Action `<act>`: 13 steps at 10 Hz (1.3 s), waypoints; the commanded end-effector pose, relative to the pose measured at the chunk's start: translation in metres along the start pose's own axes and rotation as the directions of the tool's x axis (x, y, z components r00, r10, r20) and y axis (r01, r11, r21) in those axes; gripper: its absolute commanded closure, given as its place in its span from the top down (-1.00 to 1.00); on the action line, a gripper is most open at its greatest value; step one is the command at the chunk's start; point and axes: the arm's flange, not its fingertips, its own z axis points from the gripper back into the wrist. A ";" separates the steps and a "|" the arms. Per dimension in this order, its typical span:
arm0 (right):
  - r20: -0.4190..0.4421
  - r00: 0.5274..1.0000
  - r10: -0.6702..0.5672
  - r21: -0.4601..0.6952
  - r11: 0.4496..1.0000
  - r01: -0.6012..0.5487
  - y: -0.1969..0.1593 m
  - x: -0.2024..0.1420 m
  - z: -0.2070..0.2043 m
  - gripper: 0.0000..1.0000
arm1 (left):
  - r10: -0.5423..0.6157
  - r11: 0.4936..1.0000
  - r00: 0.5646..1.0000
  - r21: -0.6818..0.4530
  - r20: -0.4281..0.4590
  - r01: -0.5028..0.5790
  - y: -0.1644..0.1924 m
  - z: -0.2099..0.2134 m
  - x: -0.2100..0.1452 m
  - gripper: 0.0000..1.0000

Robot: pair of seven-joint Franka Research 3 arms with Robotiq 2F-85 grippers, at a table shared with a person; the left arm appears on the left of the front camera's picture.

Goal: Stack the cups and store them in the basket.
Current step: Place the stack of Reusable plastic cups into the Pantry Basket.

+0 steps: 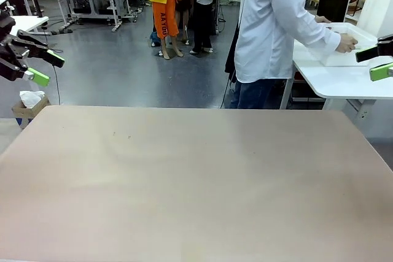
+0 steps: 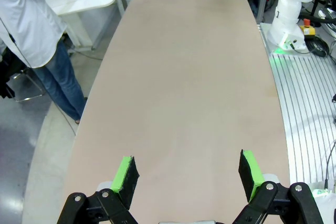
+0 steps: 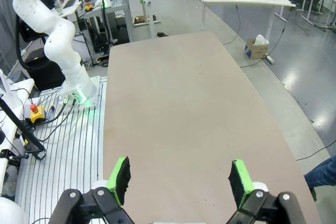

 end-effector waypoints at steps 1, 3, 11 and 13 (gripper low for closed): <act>0.013 1.000 -0.007 -0.001 1.000 0.007 0.000 0.003 0.000 1.00 | 0.010 1.000 1.000 -0.002 0.000 -0.010 -0.001 0.000 0.003 1.00; 0.013 1.000 -0.007 -0.001 1.000 0.007 0.000 0.003 0.000 1.00 | 0.010 1.000 1.000 -0.002 0.000 -0.010 -0.001 0.000 0.003 1.00; 0.013 1.000 -0.007 -0.001 1.000 0.007 0.000 0.003 0.000 1.00 | 0.010 1.000 1.000 -0.002 0.000 -0.010 -0.001 0.000 0.003 1.00; 0.013 1.000 -0.007 -0.001 1.000 0.007 0.000 0.003 0.000 1.00 | 0.010 1.000 1.000 -0.002 0.000 -0.010 -0.001 0.000 0.003 1.00</act>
